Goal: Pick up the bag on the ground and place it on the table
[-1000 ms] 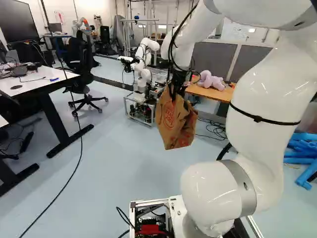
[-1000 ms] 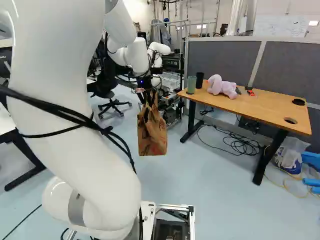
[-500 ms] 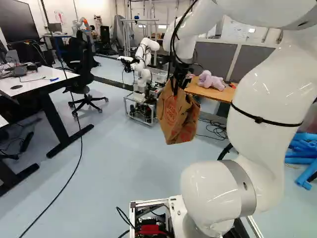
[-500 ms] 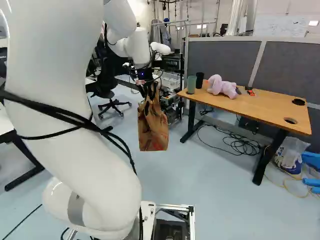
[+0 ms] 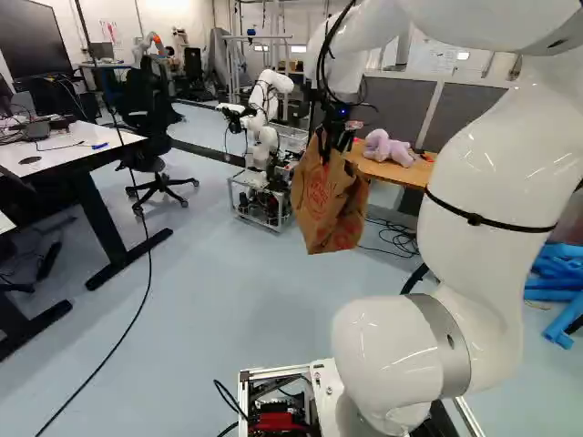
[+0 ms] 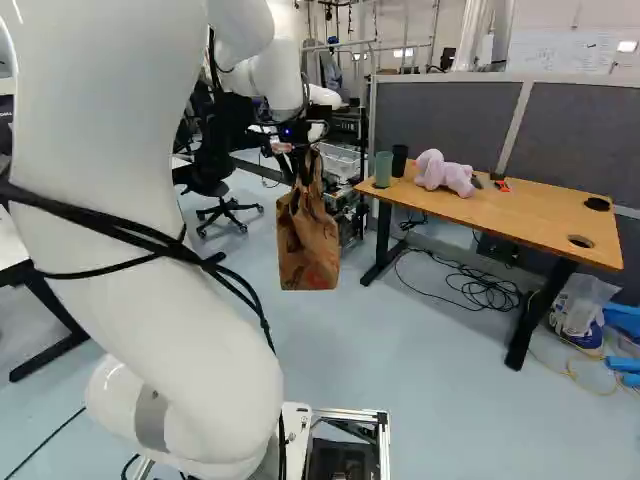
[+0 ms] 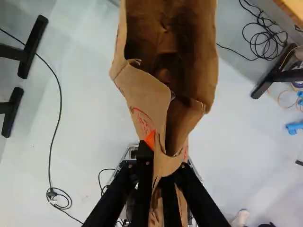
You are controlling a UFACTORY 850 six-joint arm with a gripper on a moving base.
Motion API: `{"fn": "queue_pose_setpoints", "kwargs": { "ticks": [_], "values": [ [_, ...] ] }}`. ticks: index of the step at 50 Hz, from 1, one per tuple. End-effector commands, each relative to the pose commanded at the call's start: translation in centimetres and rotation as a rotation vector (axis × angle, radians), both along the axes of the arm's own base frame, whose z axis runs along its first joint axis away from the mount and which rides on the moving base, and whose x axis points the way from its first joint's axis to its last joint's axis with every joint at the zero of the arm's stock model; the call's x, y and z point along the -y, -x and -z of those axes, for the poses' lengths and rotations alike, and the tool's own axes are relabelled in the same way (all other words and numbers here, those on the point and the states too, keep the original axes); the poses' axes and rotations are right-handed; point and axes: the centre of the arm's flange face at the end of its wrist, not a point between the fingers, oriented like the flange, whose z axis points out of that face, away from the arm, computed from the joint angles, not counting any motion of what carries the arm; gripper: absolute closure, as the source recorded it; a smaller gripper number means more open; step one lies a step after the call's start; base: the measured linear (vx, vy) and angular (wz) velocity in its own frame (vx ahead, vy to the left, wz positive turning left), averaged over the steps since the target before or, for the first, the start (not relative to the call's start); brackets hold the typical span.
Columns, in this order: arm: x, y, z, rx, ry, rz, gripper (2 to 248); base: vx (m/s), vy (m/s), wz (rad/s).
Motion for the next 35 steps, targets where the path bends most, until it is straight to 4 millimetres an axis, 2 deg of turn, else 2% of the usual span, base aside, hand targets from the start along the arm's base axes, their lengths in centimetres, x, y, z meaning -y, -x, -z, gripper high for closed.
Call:
{"fn": "queue_pose_setpoints", "kwargs": {
  "ticks": [35],
  "values": [
    [1.0, -1.6, -5.0, 0.03, 0.002, 0.018, 226, 0.0, 0.0, 0.0]
  ]
}}
